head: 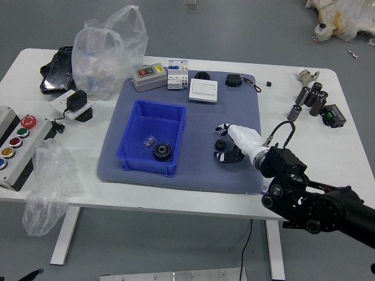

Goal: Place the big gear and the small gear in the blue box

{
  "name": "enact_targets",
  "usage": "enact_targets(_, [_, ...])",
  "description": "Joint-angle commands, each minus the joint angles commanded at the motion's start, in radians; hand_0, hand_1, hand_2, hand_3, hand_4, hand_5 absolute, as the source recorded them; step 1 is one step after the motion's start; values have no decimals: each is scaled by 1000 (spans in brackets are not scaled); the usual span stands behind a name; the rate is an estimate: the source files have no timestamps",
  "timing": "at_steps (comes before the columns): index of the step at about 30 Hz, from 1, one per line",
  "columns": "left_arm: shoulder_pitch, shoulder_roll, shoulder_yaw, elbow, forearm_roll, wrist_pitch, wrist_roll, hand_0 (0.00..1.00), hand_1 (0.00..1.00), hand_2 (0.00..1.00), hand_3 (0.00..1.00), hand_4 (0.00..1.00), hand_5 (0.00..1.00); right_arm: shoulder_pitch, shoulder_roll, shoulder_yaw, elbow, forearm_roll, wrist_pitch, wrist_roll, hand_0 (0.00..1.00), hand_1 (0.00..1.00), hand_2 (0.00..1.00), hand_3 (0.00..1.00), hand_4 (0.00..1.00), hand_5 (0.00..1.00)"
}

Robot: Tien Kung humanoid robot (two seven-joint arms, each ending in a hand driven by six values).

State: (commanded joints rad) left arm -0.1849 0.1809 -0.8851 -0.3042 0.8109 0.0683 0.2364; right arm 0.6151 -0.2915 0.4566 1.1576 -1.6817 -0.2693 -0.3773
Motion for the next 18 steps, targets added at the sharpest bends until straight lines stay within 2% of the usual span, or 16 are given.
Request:
enact_targets(1, [0, 0, 0, 0, 0, 0, 0, 653, 565, 563, 720, 742, 654, 0, 1, -2, -2, -1, -3, -1, 155, 272, 655, 769, 636, 245])
enact_targets(2, [-1, 0, 1, 0, -1, 0, -1, 653, 564, 563, 720, 743, 655, 0, 2, -4, -4, -3, -5, -2, 147, 250, 436, 608, 387, 97])
enact_targets(7, [-1, 0, 2, 1, -2, 0, -2, 653, 564, 563, 720, 743, 655, 1, 2, -14, -9, -9, -39, 7, 147, 250, 436, 608, 387, 97])
enact_targets(8, [-1, 0, 2, 1, -2, 0, -3, 653, 565, 563, 721, 743, 658, 1, 2, -15, -9, -8, -49, 12, 126, 221, 339, 435, 250, 77])
enact_targets(12, [-1, 0, 3, 1, -3, 0, -4, 653, 565, 563, 721, 743, 658, 3, 2, -17, -13, -9, -80, 29, 126, 221, 339, 435, 250, 77])
enact_targets(18, [-1, 0, 4, 1, -5, 1, -4, 653, 565, 563, 724, 740, 656, 17, -2, -31, -13, -15, -95, 39, 120, 219, 329, 433, 235, 77])
